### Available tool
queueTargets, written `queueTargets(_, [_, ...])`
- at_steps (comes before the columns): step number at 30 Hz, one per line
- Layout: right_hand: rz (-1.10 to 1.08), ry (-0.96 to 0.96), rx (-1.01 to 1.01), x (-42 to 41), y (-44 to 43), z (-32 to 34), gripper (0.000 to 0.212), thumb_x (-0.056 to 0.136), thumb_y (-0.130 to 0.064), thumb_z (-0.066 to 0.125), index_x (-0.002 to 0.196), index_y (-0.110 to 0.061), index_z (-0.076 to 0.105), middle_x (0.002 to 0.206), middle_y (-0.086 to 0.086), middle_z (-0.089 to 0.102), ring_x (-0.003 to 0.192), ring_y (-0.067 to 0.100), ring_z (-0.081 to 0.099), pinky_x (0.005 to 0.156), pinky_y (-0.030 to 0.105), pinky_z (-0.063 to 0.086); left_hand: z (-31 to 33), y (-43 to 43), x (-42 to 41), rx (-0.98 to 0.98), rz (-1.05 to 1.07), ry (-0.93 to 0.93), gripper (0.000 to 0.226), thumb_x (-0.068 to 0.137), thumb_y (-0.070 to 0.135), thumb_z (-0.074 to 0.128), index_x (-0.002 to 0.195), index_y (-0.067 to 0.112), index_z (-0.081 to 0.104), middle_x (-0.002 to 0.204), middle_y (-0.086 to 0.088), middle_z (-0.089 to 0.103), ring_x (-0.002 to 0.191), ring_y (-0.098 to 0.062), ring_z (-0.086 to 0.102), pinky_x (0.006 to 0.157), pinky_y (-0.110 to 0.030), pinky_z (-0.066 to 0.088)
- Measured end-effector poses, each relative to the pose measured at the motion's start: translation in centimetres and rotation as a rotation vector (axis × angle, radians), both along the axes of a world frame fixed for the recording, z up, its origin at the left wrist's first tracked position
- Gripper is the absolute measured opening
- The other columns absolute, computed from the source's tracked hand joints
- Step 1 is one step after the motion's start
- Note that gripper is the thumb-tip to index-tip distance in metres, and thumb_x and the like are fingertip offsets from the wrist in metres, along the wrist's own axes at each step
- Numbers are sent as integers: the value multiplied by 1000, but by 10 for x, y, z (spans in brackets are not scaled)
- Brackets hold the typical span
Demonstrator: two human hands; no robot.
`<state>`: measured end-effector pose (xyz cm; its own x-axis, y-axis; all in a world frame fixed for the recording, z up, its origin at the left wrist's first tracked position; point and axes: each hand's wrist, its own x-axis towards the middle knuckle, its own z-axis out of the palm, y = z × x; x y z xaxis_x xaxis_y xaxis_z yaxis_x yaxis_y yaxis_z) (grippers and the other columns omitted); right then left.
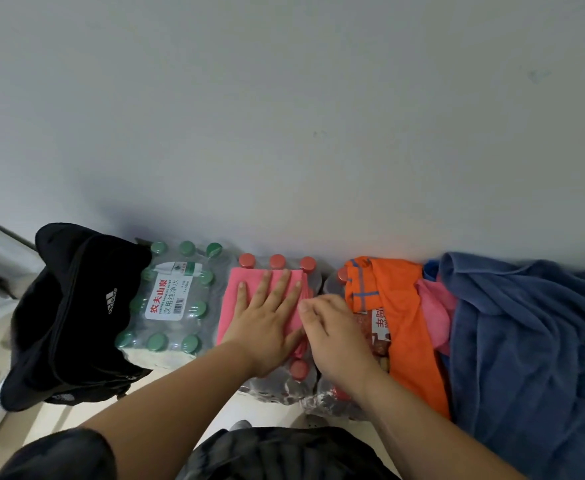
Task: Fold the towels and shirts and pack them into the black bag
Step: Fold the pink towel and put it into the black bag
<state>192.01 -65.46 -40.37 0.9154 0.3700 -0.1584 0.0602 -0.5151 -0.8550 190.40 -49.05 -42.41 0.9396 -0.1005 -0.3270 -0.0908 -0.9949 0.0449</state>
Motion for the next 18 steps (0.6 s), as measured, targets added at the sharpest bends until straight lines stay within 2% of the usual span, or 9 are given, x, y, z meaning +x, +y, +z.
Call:
queueTargets(2, [99, -109, -70, 10, 6, 2, 61, 94, -61, 28, 125, -23, 65, 129, -7, 54, 122, 11, 49, 109, 31, 37, 3, 5, -2, -77, 19, -51, 80, 88, 66, -1, 158, 29, -9, 165, 5, -15, 152, -23, -19, 121, -56, -8])
queueTargets(4, [210, -230, -180, 25, 11, 4, 65, 94, -59, 28, 138, -22, 58, 144, -4, 50, 132, 16, 44, 114, 37, 35, 8, 15, -10, -156, 88, -166, 78, 91, 62, 8, 160, 24, 11, 167, 2, 5, 154, -22, -4, 123, -49, -6])
queueTargets(6, [359, -332, -318, 41, 16, 4, 55, 96, -55, 38, 143, -29, 52, 157, -1, 37, 144, 23, 31, 119, 44, 28, 14, 27, -23, -239, 211, -290, 74, 93, 57, 24, 156, 19, 29, 164, -4, 22, 153, -27, 14, 123, -48, 6])
queueTargets(9, [604, -347, -510, 63, 23, -3, 51, 96, -52, 52, 145, -44, 44, 167, -2, 11, 154, 26, 5, 123, 44, 5, 22, 45, -40, -279, 421, -306, 77, 86, 59, 39, 150, 17, 38, 155, -11, 37, 141, -34, 34, 118, -45, 26])
queueTargets(10, [646, -345, -540, 69, 25, -5, 51, 95, -53, 54, 145, -46, 43, 168, -2, 10, 154, 26, 4, 123, 43, 2, 23, 50, -45, -290, 482, -283, 78, 85, 58, 45, 150, 17, 38, 151, -10, 42, 136, -32, 39, 115, -42, 30])
queueTargets(12, [658, -342, -531, 76, 28, -6, 51, 92, -54, 57, 142, -47, 45, 165, 2, 20, 151, 27, 16, 123, 41, 8, 26, 56, -51, -353, 624, -226, 77, 85, 52, 61, 149, 16, 37, 142, -8, 50, 129, -27, 48, 107, -38, 38])
queueTargets(14, [633, -324, -513, 73, 27, -5, 52, 91, -56, 57, 141, -46, 48, 157, 3, 32, 142, 27, 31, 121, 40, 22, 30, 57, -54, -474, 762, -182, 73, 85, 45, 69, 145, 16, 39, 121, -4, 62, 104, -14, 67, 88, -31, 51])
queueTargets(16, [609, -303, -529, 62, 22, -3, 56, 91, -58, 56, 144, -43, 46, 148, 4, 36, 135, 27, 35, 117, 40, 29, 32, 56, -54, -575, 835, -120, 67, 87, 40, 71, 142, 16, 43, 86, 4, 69, 63, 1, 68, 64, -18, 51])
queueTargets(18, [578, -310, -563, 48, 16, -1, 60, 91, -59, 53, 147, -38, 43, 142, 5, 37, 130, 28, 36, 114, 43, 34, 29, 55, -53, -653, 869, -60, 60, 87, 39, 72, 137, 19, 47, 66, 2, 71, 52, -4, 67, 61, -21, 55])
